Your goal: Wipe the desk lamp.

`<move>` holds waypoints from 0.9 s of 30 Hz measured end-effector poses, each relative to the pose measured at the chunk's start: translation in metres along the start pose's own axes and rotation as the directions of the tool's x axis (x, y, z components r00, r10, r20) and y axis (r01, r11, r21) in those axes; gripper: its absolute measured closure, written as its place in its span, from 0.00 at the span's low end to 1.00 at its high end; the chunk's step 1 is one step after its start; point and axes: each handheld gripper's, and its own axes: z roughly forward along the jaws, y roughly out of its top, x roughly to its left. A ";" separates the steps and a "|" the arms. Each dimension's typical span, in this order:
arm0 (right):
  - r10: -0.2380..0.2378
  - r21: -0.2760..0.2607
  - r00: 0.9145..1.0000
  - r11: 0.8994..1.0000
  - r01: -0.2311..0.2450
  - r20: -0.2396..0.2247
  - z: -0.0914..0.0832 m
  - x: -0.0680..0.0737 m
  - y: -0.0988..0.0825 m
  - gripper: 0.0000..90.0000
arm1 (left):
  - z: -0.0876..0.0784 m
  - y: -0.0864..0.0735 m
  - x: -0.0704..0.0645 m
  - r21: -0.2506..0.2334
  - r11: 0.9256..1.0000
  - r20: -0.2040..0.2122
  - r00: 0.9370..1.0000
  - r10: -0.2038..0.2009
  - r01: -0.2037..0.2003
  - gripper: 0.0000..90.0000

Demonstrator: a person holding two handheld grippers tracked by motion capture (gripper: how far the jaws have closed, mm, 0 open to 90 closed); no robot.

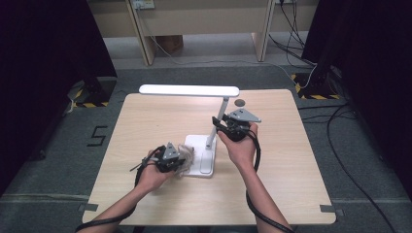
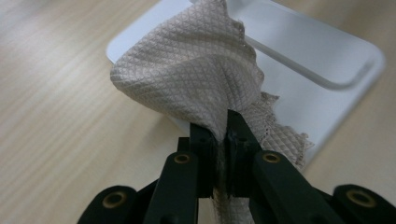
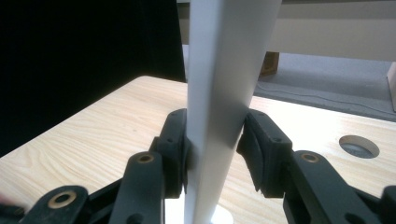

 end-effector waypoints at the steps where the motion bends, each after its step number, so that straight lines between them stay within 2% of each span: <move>1: 0.001 0.001 1.000 1.000 -0.001 -0.001 0.000 0.000 0.000 0.69 | -0.004 -0.003 -0.004 -0.002 1.000 0.007 1.000 0.001 -0.001 0.92; 4: -0.006 0.000 1.000 1.000 0.006 0.001 -0.001 0.001 0.000 0.69 | -0.016 -0.012 -0.016 -0.003 1.000 0.052 0.999 -0.008 0.009 0.92; 7: 0.000 0.005 1.000 1.000 0.000 -0.002 -0.001 0.001 -0.002 0.68 | -0.031 -0.022 -0.024 -0.023 0.999 0.071 0.997 -0.025 0.026 0.92; 10: 0.005 0.019 1.000 1.000 -0.005 -0.011 -0.002 0.000 -0.004 0.66 | -0.046 -0.033 -0.020 -0.032 0.998 0.045 0.998 -0.052 0.054 0.92; 12: 0.004 0.025 1.000 1.000 -0.004 -0.013 -0.003 0.000 -0.006 0.65 | -0.055 -0.042 -0.012 -0.040 0.995 0.017 0.996 -0.092 0.092 0.92; 14: 0.005 0.030 1.000 1.000 -0.005 -0.011 -0.005 -0.001 -0.008 0.63 | -0.062 -0.052 -0.002 -0.043 0.990 -0.014 0.991 -0.135 0.134 0.92; 16: 0.012 0.038 1.000 0.999 -0.012 -0.019 -0.007 0.000 -0.009 0.60 | -0.067 -0.062 0.009 -0.038 0.983 -0.051 0.982 -0.179 0.177 0.92; 18: -0.003 0.045 1.000 0.999 0.004 -0.029 -0.008 0.001 -0.009 0.57 | -0.070 -0.070 0.017 -0.033 0.978 -0.082 0.975 -0.208 0.206 0.92; 23: -0.015 0.076 0.999 0.997 0.019 -0.051 -0.016 0.003 -0.013 0.53 | -0.071 -0.084 0.028 -0.022 0.967 -0.114 0.960 -0.256 0.255 0.91; 27: -0.015 0.110 0.998 0.994 0.021 -0.057 -0.022 0.002 -0.022 0.52 | -0.068 -0.089 0.030 -0.009 0.962 -0.116 0.955 -0.272 0.273 0.90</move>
